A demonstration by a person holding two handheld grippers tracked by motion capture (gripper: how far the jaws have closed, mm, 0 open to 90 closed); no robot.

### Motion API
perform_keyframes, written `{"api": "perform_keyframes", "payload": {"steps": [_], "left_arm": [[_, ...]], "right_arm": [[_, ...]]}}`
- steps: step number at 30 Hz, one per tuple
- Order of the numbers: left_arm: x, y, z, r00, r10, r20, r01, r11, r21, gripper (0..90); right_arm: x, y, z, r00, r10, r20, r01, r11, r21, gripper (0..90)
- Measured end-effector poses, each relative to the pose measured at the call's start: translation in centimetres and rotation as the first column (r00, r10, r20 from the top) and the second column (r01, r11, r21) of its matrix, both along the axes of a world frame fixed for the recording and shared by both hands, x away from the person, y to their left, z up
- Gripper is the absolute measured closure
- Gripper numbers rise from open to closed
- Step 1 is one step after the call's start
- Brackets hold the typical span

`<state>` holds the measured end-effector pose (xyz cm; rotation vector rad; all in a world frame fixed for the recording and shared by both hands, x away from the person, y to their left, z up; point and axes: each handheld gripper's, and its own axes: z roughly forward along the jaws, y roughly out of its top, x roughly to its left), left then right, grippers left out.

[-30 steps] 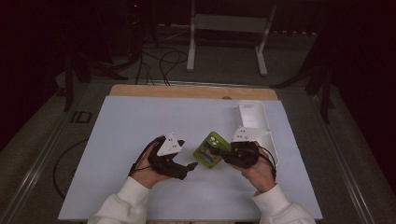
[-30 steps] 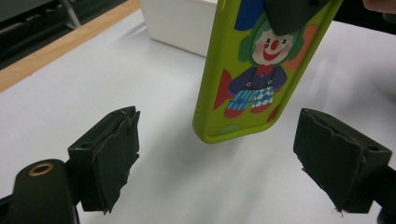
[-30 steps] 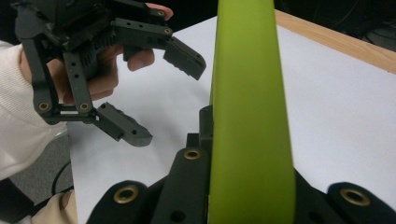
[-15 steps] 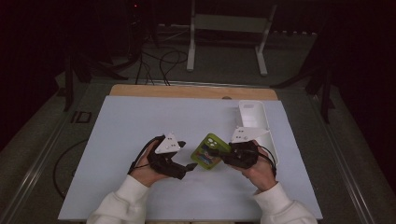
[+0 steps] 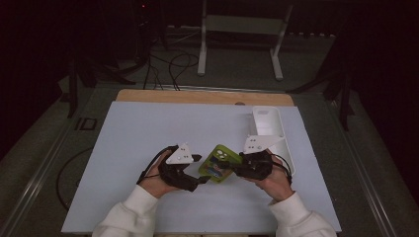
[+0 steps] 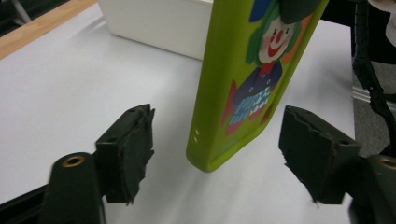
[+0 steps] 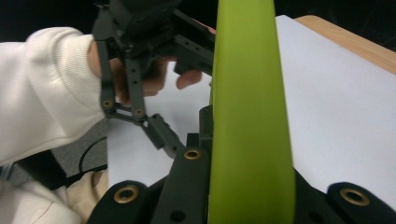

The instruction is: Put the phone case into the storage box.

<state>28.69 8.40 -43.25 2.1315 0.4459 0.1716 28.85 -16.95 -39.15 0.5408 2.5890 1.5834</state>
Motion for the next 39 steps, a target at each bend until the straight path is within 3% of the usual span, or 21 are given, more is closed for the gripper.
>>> {"api": "perform_keyframes", "payload": {"steps": [14, 26, 31, 35, 39], "left_arm": [[-0.17, -0.31, -0.28, 0.9953, -0.092, -0.030, 0.091, 0.9954, -0.029, 50.6], [-0.27, -0.01, -0.46, 0.9917, -0.126, -0.026, 0.125, 0.9917, -0.030, 73.1], [-0.30, 0.11, -0.47, 0.9913, -0.129, -0.028, 0.128, 0.9910, -0.040, 77.0], [-0.49, 0.09, -0.46, 0.9925, -0.122, -0.016, 0.121, 0.9919, -0.039, 77.4], [-0.73, 0.03, -0.37, 0.9928, -0.120, 0.000, 0.120, 0.9920, -0.039, 77.5]], "right_arm": [[-0.26, 0.49, 0.11, 0.9969, 0.078, 0.000, -0.078, 0.9969, -0.006, 88.8], [0.00, 0.06, 0.16, 0.9966, 0.082, -0.007, -0.082, 0.9966, -0.005, 88.7], [0.01, -0.04, 0.20, 0.9963, 0.086, 0.000, -0.086, 0.9963, -0.001, 87.8], [0.02, 0.00, 0.22, 0.9966, 0.082, -0.005, -0.082, 0.9966, 0.004, 82.5], [0.02, 0.02, 0.27, 0.9981, 0.061, 0.005, -0.061, 0.9982, 0.002, 71.4]]}}
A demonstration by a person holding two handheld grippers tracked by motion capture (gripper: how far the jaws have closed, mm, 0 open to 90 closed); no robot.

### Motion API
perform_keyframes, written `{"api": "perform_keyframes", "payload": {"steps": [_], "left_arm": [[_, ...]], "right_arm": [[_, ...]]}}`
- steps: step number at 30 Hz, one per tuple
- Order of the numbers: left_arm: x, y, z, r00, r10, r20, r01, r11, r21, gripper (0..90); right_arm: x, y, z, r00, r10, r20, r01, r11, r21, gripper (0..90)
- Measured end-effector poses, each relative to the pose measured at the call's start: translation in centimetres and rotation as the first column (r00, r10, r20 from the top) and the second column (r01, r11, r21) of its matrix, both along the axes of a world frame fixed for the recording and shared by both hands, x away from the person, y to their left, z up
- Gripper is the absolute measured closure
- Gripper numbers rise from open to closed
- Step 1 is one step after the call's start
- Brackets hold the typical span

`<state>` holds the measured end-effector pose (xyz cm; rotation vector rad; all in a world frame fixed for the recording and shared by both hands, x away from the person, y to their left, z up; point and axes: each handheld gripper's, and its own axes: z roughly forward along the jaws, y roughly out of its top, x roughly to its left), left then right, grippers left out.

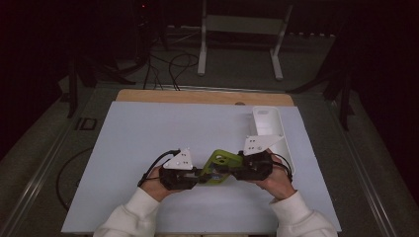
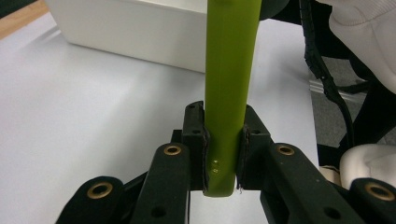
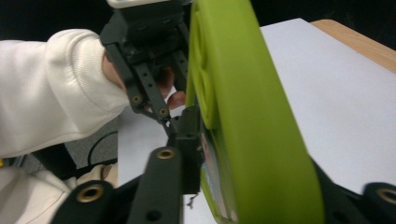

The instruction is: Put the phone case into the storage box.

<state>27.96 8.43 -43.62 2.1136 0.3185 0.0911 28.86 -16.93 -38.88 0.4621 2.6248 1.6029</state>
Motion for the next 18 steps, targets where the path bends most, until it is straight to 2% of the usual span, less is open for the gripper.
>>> {"api": "perform_keyframes", "payload": {"steps": [2, 8, 9, 10, 11, 18], "left_arm": [[-0.08, 0.01, 0.04, 1.0000, 0.001, 0.007, -0.001, 1.0000, 0.000, 77.5], [-0.14, 0.15, 0.18, 0.9997, 0.017, 0.015, -0.017, 0.9998, -0.007, 77.6], [-0.14, 0.15, 0.18, 0.9997, 0.017, 0.015, -0.017, 0.9998, -0.007, 77.6], [-0.09, 0.24, 0.21, 0.9994, 0.029, 0.017, -0.029, 0.9995, -0.011, 77.6], [-0.07, 0.28, 0.24, 0.9993, 0.031, 0.020, -0.031, 0.9995, -0.011, 77.6], [-0.04, 0.39, 0.30, 0.9979, 0.058, 0.029, -0.058, 0.9983, -0.011, 77.6]], "right_arm": [[0.02, 0.01, 0.01, 1.0000, -0.008, -0.001, 0.008, 1.0000, 0.000, 66.8], [0.15, -0.18, 0.18, 0.9975, -0.070, 0.003, 0.070, 0.9975, -0.001, 45.0], [0.15, -0.18, 0.18, 0.9975, -0.070, 0.003, 0.070, 0.9975, -0.001, 45.0], [0.16, -0.21, 0.22, 0.9971, -0.075, 0.009, 0.075, 0.9972, 0.000, 41.0], [0.08, -0.21, 0.31, 0.9953, -0.096, 0.013, 0.096, 0.9954, -0.007, 32.1], [-0.06, -0.26, 0.47, 0.9877, -0.152, 0.035, 0.153, 0.9882, -0.013, 15.8]]}}
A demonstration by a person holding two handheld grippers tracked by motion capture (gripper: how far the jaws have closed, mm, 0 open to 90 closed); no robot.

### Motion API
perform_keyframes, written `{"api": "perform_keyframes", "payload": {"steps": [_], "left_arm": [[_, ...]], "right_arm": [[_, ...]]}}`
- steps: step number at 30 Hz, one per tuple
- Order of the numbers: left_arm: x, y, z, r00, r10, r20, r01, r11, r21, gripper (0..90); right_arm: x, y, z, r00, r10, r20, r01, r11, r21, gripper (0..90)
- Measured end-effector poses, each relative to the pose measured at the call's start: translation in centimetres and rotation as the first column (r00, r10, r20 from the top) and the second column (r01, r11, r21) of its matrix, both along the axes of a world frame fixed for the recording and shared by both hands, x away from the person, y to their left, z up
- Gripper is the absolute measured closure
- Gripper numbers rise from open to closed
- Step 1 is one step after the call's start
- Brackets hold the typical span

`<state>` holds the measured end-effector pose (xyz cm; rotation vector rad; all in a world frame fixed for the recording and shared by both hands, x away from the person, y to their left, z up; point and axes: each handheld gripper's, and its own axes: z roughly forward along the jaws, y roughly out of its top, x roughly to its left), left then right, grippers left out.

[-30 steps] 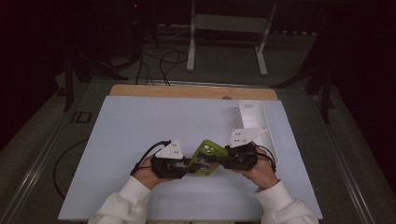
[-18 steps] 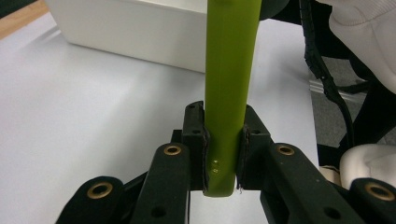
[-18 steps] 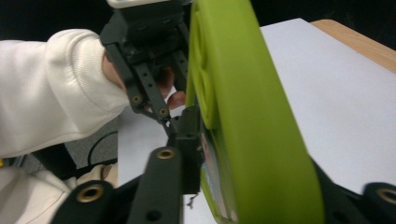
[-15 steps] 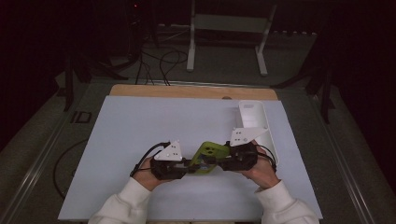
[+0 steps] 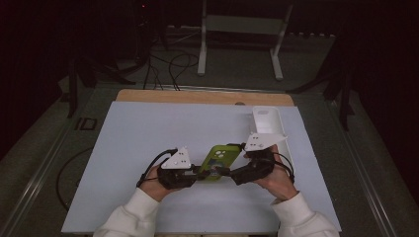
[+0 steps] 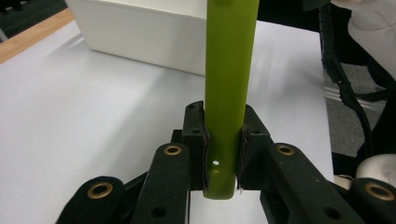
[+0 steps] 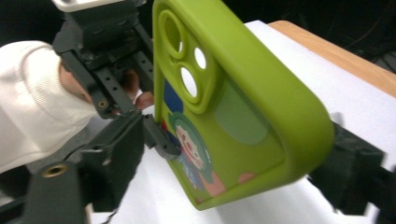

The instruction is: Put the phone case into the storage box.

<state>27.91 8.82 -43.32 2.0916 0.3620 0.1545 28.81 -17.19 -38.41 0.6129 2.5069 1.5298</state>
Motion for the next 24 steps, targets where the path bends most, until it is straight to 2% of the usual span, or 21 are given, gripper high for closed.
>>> {"api": "perform_keyframes", "payload": {"steps": [12, 22, 24], "left_arm": [[0.03, 0.25, 0.02, 0.9975, 0.070, 0.011, -0.070, 0.9975, 0.003, 77.5], [-0.01, 0.42, 0.25, 0.9900, 0.137, 0.031, -0.138, 0.9905, 0.008, 77.5], [-0.05, 0.43, 0.28, 0.9868, 0.157, 0.040, -0.158, 0.9873, 0.015, 77.5]], "right_arm": [[-0.16, -0.40, 0.16, 0.9983, -0.058, 0.007, 0.058, 0.9983, 0.009, 9.2], [-0.11, -0.57, -0.04, 0.9957, -0.093, 0.005, 0.093, 0.9953, 0.027, 8.5], [-0.16, -0.59, -0.02, 0.9949, -0.101, 0.005, 0.100, 0.9942, 0.038, 8.5]]}}
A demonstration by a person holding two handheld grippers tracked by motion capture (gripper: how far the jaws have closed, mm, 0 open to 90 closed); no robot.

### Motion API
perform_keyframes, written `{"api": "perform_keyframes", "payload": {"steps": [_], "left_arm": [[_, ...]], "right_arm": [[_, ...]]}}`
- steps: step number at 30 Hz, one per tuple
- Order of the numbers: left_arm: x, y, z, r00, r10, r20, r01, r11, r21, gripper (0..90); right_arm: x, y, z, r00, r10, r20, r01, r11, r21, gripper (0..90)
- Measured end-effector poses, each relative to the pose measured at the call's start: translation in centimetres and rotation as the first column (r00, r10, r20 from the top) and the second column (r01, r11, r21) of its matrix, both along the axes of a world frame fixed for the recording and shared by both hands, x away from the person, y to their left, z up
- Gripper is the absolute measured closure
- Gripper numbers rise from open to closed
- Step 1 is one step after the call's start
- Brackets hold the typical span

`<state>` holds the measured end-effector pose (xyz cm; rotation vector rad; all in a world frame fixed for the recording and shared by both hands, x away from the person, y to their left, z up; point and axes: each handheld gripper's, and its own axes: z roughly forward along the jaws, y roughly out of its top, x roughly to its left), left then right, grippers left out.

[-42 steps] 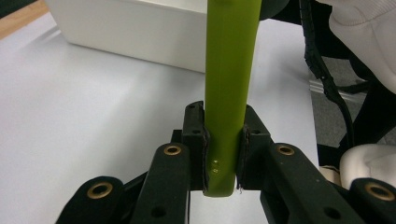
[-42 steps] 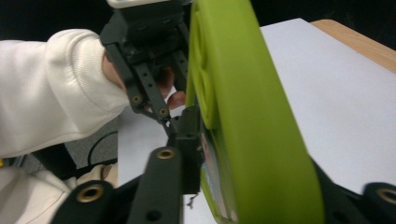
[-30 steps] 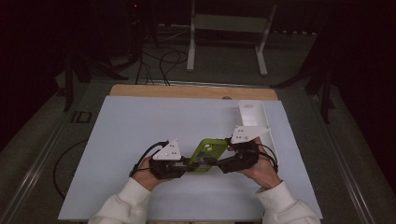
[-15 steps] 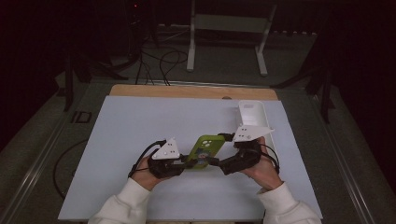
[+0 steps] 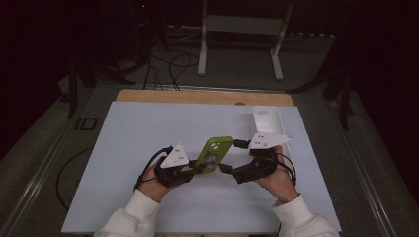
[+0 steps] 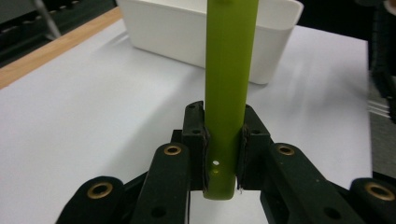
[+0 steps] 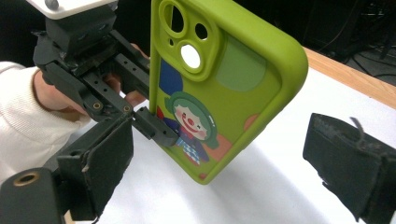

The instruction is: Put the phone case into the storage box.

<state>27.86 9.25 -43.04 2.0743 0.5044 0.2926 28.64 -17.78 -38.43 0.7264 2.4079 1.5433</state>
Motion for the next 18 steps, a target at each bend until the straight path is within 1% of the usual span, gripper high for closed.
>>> {"api": "perform_keyframes", "payload": {"steps": [5, 8, 9, 10, 13, 14, 16, 18], "left_arm": [[-0.10, 0.03, 0.05, 0.9989, 0.044, 0.015, -0.044, 0.9990, -0.003, 77.5], [-0.16, 0.03, 0.08, 0.9977, 0.064, 0.021, -0.064, 0.9979, 0.001, 77.4], [-0.16, 0.03, 0.08, 0.9977, 0.064, 0.021, -0.064, 0.9979, 0.001, 77.5], [-0.24, -0.02, 0.09, 0.9958, 0.086, 0.033, -0.086, 0.9963, 0.004, 77.5], [-0.36, -0.08, 0.13, 0.9930, 0.110, 0.042, -0.110, 0.9939, 0.002, 77.5], [-0.36, -0.08, 0.13, 0.9930, 0.110, 0.042, -0.110, 0.9939, 0.002, 77.5], [-0.42, -0.12, 0.19, 0.9890, 0.137, 0.054, -0.138, 0.9904, 0.003, 77.5], [-0.42, -0.10, 0.21, 0.9871, 0.151, 0.054, -0.151, 0.9885, 0.002, 77.5]], "right_arm": [[-0.12, 0.05, 0.02, 0.9999, -0.015, 0.003, 0.015, 0.9999, 0.008, 8.5], [-0.14, 0.08, 0.01, 0.9996, -0.026, 0.007, 0.026, 0.9996, 0.014, 8.5], [-0.14, 0.08, 0.01, 0.9996, -0.026, 0.007, 0.026, 0.9996, 0.014, 8.5], [-0.12, 0.09, -0.02, 0.9994, -0.036, 0.006, 0.035, 0.9991, 0.022, 8.5], [-0.16, 0.17, -0.09, 0.9990, -0.045, 0.004, 0.045, 0.9985, 0.032, 8.5], [-0.17, 0.21, -0.12, 0.9990, -0.045, 0.002, 0.045, 0.9983, 0.035, 8.5], [-0.21, 0.30, -0.17, 0.9986, -0.053, -0.001, 0.053, 0.9979, 0.037, 8.5], [-0.24, 0.39, -0.23, 0.9983, -0.059, -0.003, 0.059, 0.9973, 0.045, 8.5]]}}
